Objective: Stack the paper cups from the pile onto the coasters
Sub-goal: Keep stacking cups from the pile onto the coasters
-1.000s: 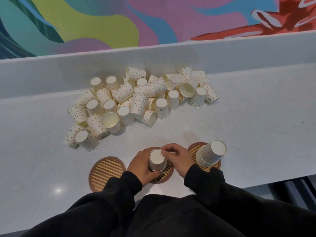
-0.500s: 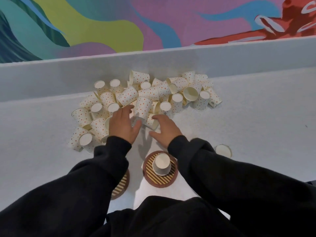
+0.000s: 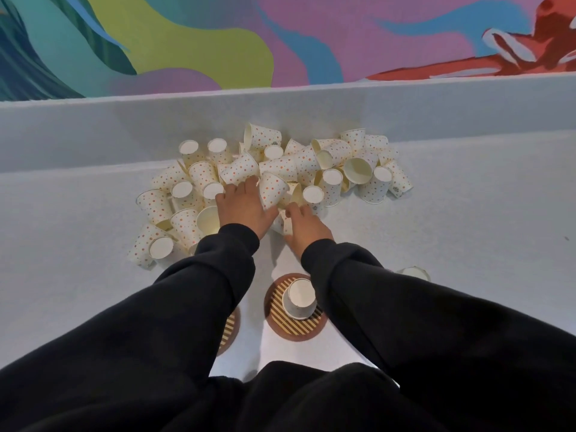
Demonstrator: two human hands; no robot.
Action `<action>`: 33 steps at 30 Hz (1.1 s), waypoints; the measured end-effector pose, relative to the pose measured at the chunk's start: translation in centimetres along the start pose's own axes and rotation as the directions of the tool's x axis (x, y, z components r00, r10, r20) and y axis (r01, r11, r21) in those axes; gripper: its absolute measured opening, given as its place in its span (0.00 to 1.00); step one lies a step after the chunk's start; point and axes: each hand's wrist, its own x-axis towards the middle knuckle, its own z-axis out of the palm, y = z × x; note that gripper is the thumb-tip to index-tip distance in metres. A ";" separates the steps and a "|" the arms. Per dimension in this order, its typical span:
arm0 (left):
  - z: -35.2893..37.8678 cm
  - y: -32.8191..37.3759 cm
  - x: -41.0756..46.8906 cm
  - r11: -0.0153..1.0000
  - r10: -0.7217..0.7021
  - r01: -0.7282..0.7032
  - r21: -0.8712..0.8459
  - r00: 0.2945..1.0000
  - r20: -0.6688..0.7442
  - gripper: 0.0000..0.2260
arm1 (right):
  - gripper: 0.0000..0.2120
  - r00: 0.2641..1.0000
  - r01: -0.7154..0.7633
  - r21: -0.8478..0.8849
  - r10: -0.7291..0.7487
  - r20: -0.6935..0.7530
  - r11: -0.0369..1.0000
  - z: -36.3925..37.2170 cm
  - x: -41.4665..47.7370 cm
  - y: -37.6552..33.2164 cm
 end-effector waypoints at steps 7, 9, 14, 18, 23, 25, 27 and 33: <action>-5.0 0.2 -4.9 0.676 -0.051 -0.069 -0.733 0.989 -0.140 0.25 | 0.35 0.990 -0.138 0.357 0.138 0.024 0.924 -1.4 -1.8 1.0; -6.4 -0.4 -7.2 0.584 -0.057 -0.068 -0.809 0.991 -0.125 0.23 | 0.33 0.983 -0.168 0.460 0.182 0.013 0.872 -2.0 -2.7 1.7; -8.8 -0.5 -13.1 0.523 0.022 -0.047 -0.851 0.999 -0.042 0.26 | 0.31 0.951 -0.293 0.700 0.276 0.142 0.652 -2.5 -5.7 3.5; -8.3 0.5 -16.4 0.633 0.192 -0.169 -0.755 0.980 -0.058 0.25 | 0.27 0.934 -0.319 0.820 0.303 0.188 0.475 -1.3 -7.5 4.0; -6.1 1.5 -17.6 0.731 0.325 -0.266 -0.628 0.945 -0.021 0.25 | 0.28 0.924 -0.299 0.853 0.353 0.147 0.427 -1.2 -8.8 4.4; -5.2 1.6 -17.7 0.747 0.346 -0.281 -0.603 0.938 -0.009 0.25 | 0.29 0.919 -0.289 0.868 0.370 0.134 0.404 -1.5 -9.2 4.5; -4.2 1.6 -17.9 0.760 0.360 -0.282 -0.586 0.933 0.018 0.26 | 0.30 0.915 -0.278 0.882 0.384 0.122 0.381 -1.8 -9.6 4.7; -0.3 1.4 -18.0 0.811 0.344 -0.219 -0.543 0.929 0.139 0.28 | 0.30 0.924 -0.208 0.910 0.379 0.061 0.360 -2.2 -10.9 4.6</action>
